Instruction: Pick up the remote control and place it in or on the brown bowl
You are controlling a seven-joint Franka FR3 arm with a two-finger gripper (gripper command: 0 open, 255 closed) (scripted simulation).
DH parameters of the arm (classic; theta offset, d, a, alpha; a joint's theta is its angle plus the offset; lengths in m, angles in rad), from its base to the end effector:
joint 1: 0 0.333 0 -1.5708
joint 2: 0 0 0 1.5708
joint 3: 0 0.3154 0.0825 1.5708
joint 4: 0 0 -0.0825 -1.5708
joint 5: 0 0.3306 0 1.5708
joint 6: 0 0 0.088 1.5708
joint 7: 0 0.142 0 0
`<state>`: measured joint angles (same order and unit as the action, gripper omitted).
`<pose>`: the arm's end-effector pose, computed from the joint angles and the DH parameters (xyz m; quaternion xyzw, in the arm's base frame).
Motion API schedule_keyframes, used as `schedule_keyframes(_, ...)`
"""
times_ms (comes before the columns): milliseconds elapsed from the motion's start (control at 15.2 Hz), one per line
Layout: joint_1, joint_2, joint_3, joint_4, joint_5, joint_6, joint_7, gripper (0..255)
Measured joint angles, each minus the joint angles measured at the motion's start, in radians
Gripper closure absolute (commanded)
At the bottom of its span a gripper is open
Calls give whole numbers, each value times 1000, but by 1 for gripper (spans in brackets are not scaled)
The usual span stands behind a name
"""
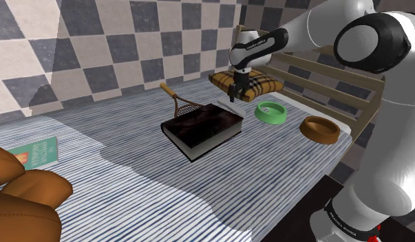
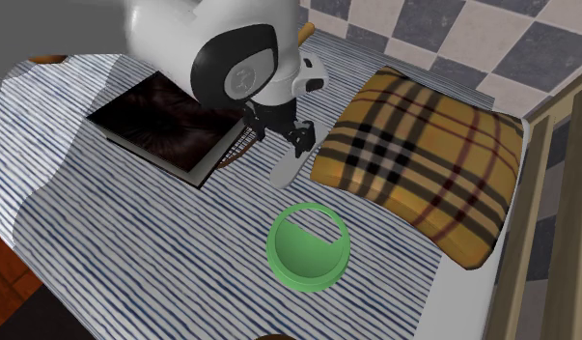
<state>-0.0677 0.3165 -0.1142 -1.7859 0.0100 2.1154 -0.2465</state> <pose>0.5843 -0.1019 0.3708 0.9993 0.0327 0.0045 0.0147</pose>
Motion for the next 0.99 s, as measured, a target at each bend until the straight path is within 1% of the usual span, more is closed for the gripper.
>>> schedule_keyframes(264,-23,156,2,164,29,-11,-17,0)
schedule_keyframes(396,-26,194,5,197,35,-6,-18,0)
schedule_keyframes(792,-30,238,9,193,41,49,-23,0)
schedule_keyframes(990,-30,241,12,197,42,51,-24,0)
